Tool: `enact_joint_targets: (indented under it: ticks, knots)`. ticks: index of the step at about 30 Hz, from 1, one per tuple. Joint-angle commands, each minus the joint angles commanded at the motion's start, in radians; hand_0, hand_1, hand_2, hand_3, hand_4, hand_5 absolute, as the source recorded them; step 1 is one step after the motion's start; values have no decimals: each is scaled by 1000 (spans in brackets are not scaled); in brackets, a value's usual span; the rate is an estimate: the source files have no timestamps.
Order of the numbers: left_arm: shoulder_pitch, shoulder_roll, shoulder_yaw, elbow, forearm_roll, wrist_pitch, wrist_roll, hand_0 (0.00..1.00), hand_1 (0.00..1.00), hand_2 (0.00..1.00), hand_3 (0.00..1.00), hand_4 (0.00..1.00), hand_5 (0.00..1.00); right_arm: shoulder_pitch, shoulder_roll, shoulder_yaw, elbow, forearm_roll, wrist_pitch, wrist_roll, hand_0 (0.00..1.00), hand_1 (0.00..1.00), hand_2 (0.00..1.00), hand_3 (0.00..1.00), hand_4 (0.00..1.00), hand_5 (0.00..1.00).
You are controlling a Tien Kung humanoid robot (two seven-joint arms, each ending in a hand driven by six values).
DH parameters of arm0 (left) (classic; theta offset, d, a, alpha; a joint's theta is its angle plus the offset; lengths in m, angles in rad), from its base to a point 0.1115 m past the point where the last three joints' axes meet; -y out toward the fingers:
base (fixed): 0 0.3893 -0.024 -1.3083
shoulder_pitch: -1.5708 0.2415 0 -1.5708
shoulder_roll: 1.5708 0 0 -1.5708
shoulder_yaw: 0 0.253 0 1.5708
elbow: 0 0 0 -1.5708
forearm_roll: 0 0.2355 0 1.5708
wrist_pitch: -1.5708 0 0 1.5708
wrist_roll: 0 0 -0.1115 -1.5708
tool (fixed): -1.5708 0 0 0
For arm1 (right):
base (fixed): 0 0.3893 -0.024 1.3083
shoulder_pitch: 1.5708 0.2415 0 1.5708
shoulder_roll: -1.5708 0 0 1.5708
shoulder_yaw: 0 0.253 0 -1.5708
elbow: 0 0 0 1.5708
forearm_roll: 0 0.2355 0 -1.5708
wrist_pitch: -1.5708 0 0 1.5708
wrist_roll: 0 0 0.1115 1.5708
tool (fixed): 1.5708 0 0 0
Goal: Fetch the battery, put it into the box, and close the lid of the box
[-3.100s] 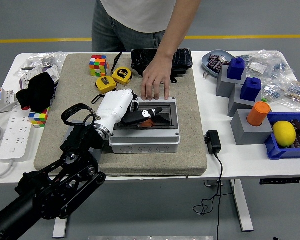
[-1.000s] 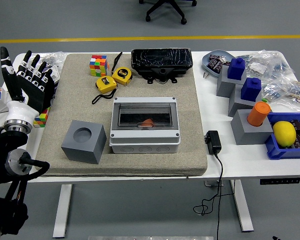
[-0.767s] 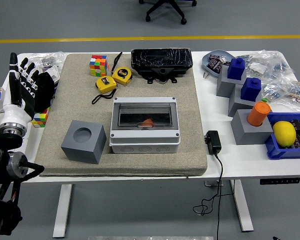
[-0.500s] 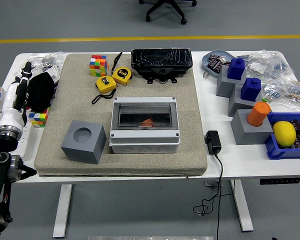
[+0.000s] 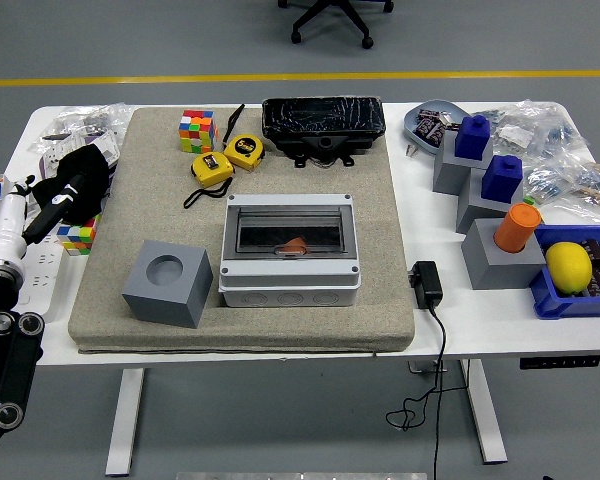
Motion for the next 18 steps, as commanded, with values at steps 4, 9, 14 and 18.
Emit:
enact_joint_targets:
  ticks: [4, 9, 14, 18]
  knots:
    - [-27, 8, -4, 54, 53, 41, -32, 998, 998, 998, 998, 998, 998, 1, 0, 0, 0, 2, 2, 0, 836, 765, 732, 708, 996, 844]
    - [-62, 16, -3, 126, 53, 41, -72, 998, 998, 998, 998, 998, 998, 1, 0, 3, 0, 4, 3, 1, 832, 761, 726, 710, 995, 845]
    - [-85, 20, 7, 202, 53, 37, -151, 787, 786, 761, 825, 998, 619, 1, 0, 24, 0, -4, 15, 16, 835, 759, 724, 717, 998, 845]
    - [-88, 21, 9, 223, 53, 63, -185, 677, 655, 640, 726, 998, 441, 2, 0, 25, 0, 8, 23, 31, 832, 755, 720, 726, 998, 850]
